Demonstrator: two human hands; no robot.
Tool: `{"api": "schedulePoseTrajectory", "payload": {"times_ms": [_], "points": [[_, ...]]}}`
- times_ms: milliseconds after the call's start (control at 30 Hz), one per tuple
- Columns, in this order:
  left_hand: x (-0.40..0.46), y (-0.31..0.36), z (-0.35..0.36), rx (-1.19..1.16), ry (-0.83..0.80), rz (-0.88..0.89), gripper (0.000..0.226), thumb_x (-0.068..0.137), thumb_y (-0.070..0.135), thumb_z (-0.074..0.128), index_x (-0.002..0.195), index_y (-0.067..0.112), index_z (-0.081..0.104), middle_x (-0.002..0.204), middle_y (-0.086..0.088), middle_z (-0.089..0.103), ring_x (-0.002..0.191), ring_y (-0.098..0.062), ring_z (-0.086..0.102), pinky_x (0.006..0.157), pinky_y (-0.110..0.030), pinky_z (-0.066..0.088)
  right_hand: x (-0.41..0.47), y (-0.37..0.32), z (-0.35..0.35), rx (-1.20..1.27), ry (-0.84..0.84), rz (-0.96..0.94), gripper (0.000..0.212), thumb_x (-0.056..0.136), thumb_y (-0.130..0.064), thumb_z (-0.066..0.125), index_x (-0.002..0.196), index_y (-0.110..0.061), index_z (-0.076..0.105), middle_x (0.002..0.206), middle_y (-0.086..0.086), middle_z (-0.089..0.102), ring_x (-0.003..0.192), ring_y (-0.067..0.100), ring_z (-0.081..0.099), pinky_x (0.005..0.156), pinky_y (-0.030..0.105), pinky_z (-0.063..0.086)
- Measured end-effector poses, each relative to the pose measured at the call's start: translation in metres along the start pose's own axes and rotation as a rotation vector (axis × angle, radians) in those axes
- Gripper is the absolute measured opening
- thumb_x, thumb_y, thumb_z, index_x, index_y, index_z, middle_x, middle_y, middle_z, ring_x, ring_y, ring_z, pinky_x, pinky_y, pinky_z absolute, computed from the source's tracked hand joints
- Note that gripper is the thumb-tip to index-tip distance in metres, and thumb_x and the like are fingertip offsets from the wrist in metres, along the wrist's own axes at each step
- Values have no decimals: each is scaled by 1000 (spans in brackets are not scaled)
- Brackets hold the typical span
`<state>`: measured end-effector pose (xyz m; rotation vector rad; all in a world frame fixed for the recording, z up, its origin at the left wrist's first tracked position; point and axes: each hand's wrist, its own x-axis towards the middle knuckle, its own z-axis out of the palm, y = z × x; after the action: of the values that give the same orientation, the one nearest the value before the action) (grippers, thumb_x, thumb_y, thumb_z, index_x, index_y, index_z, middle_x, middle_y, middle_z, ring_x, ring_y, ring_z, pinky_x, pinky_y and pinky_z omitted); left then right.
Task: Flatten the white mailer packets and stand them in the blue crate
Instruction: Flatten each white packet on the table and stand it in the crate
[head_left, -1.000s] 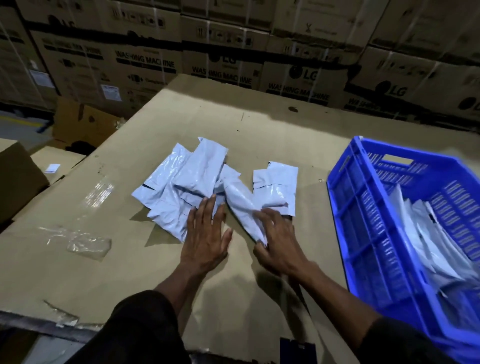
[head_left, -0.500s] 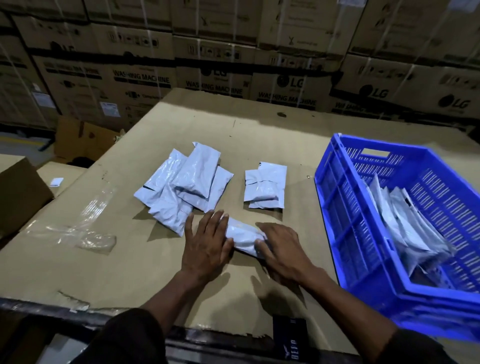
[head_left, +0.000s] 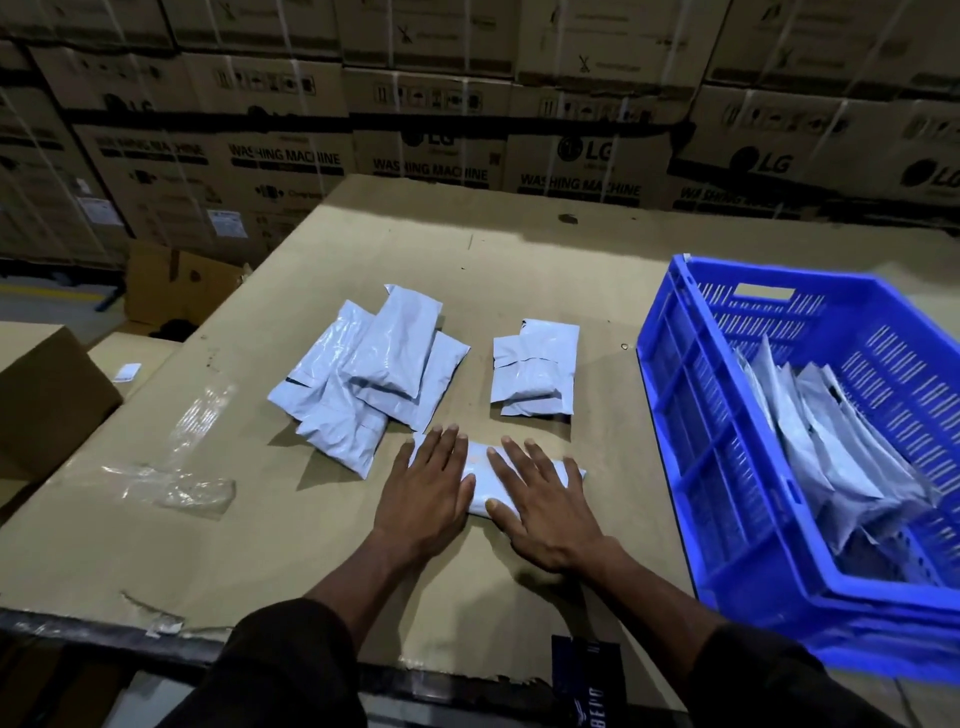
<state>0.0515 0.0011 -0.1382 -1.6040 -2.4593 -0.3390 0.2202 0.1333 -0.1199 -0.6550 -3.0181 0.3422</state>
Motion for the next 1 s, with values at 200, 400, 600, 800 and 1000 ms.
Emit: {"api": "schedulePoseTrajectory", "payload": {"times_ms": [200,400,600,800,1000], "points": [[-5,1,17,-42,-23,-17,60,105,38,27,155,9,44,163,-10,39,151,-30,35,116,-55,38,9,-10,-4,140,74,123,70,95,-64,-5,155,-44,24,164,-21,16,152,8,6,120,52,-1],[-4,-1,26,-59,-17,-12,61,106,40,25,158,11,39,167,-8,31,155,-28,27,119,-53,27,11,-4,12,-64,172,99,59,103,-55,13,151,-34,39,160,-9,34,148,20,29,113,59,24],[-7,-1,26,-76,2,11,60,106,40,28,156,11,41,166,-8,33,155,-30,26,121,-53,25,8,5,32,-148,423,-58,46,106,-38,38,147,-20,50,156,4,43,144,29,38,109,60,31],[-8,-4,24,-50,-114,9,59,104,42,30,151,13,50,161,-7,42,150,-31,37,120,-53,29,7,1,27,-87,131,54,56,106,-51,17,150,-29,43,161,-5,33,148,22,31,113,57,28],[-7,-8,14,-47,-160,18,57,104,42,28,147,14,55,157,-5,49,145,-30,45,113,-54,39,18,-14,3,-18,-51,136,75,92,-60,-10,158,-34,15,167,-11,4,154,17,-2,117,64,-2]]}}
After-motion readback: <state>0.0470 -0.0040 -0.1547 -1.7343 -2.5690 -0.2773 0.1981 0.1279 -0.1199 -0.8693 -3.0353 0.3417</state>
